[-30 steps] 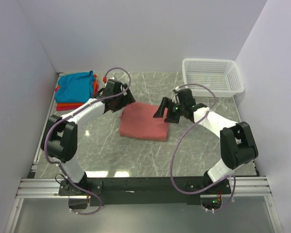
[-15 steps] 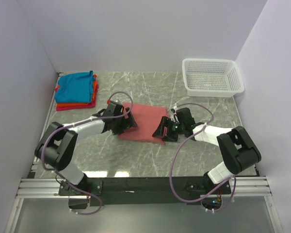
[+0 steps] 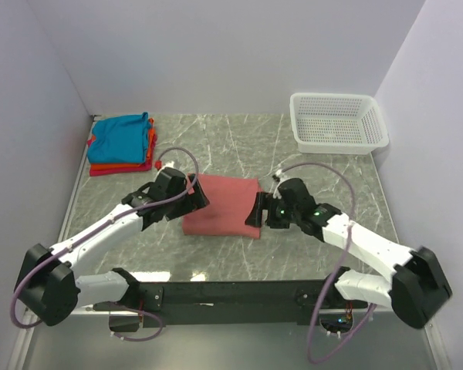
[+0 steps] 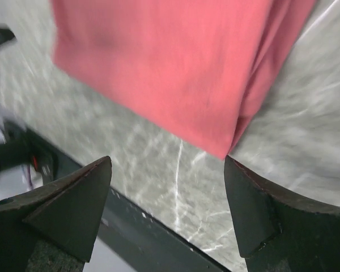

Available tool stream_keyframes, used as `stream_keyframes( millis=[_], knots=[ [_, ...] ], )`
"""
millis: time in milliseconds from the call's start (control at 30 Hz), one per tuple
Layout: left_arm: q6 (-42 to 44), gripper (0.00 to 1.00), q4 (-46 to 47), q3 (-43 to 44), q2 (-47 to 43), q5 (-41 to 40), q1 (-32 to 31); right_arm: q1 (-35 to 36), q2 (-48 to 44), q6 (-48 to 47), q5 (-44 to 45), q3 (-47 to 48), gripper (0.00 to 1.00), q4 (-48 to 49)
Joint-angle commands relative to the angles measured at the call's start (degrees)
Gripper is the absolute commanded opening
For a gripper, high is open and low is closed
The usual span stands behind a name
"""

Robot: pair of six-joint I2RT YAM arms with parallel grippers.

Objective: Fold and stack the t-shirts
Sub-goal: Fold the tshirt, then neatly place the folded tshirt to the corner

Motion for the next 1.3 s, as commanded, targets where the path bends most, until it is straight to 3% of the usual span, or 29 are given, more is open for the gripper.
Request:
stream_keyframes(
  millis=[0,200,400,567,967,1033,1067,1167,1267],
  knots=[
    [1.1,0.99,-5.8,4.6,-1.6,-8.8,1.3,-0.2,-7.0,-2.0,13.1,5.5,0.86,-8.1],
    [5.2,1.0,0.4,5.0,4.0,-4.2,6.5,-0.3,-13.0,0.0,23.1,5.8,0.87,-12.1],
    [7.5,0.99,4.1,7.8,14.5,-1.7,7.4,-1.0,-15.0,0.0,22.1,3.4,0.88,-13.6],
    [7.9,0.99,2.0,11.6,22.8,-4.4,7.5,-1.2,-16.2,0.1,22.5,2.5,0.88,-14.8],
    [8.3,0.77,1.4,12.6,29.8,-5.1,7.0,-1.6,-20.1,-0.7,21.2,1.7,0.88,-13.2],
    [8.3,0.72,2.1,12.2,30.6,-4.0,6.9,-1.8,-20.3,-1.0,22.0,1.1,0.88,-12.9],
    [8.5,0.64,2.7,12.1,31.6,-2.9,6.8,-2.0,-20.2,-1.0,22.4,1.0,0.88,-13.0],
    [7.8,0.52,2.0,12.9,34.2,-5.6,5.5,-2.5,-20.2,-1.2,23.1,0.7,0.88,-13.3],
    [6.6,0.23,-0.2,15.0,37.2,-10.9,2.9,-3.0,-20.1,-1.1,25.3,-0.8,0.88,-11.7]
  ],
)
